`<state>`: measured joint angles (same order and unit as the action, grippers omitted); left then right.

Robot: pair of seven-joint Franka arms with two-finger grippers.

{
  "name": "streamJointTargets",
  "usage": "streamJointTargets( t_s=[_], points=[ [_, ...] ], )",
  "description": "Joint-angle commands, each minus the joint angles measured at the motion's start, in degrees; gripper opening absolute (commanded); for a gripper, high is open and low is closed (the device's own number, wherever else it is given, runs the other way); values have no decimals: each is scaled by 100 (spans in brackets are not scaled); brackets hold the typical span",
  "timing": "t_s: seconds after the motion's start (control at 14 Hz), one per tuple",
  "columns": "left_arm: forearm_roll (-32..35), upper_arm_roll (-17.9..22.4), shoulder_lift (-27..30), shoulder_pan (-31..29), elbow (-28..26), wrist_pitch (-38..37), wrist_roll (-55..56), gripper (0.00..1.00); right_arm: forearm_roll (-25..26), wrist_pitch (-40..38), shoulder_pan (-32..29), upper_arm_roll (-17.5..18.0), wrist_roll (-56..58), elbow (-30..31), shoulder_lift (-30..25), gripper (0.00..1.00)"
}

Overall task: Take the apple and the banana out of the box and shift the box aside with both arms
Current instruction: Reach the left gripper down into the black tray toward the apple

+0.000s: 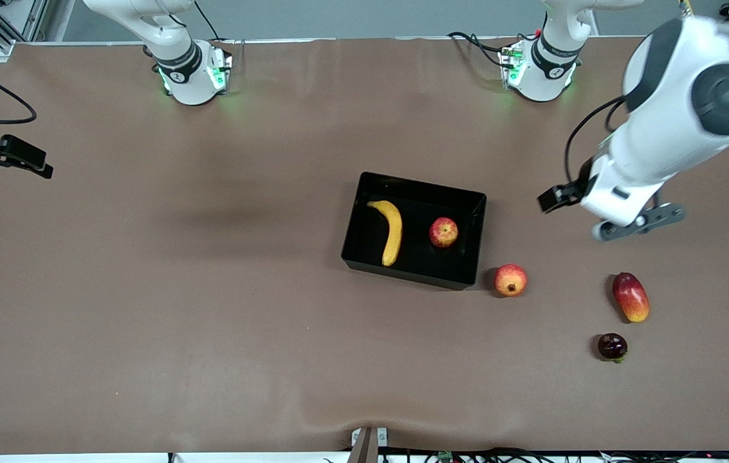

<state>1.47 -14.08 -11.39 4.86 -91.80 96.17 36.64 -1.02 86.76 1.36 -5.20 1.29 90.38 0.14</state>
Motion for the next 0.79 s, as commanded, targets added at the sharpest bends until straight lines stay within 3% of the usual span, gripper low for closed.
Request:
streamJointTargets(
  t_s=[0.0, 0.36, 0.71],
  points=[
    [-32, -7, -310, 374, -74, 400, 851, 100, -3, -62, -5, 10, -76, -126, 48, 100],
    [-24, -7, -803, 954, -609, 1779, 2284, 100, -12, -62, -5, 10, -76, -126, 48, 100],
    [-24, -7, -900, 1193, -1681, 3185, 2489, 100, -12, -53, -5, 10, -76, -126, 57, 100]
  ],
)
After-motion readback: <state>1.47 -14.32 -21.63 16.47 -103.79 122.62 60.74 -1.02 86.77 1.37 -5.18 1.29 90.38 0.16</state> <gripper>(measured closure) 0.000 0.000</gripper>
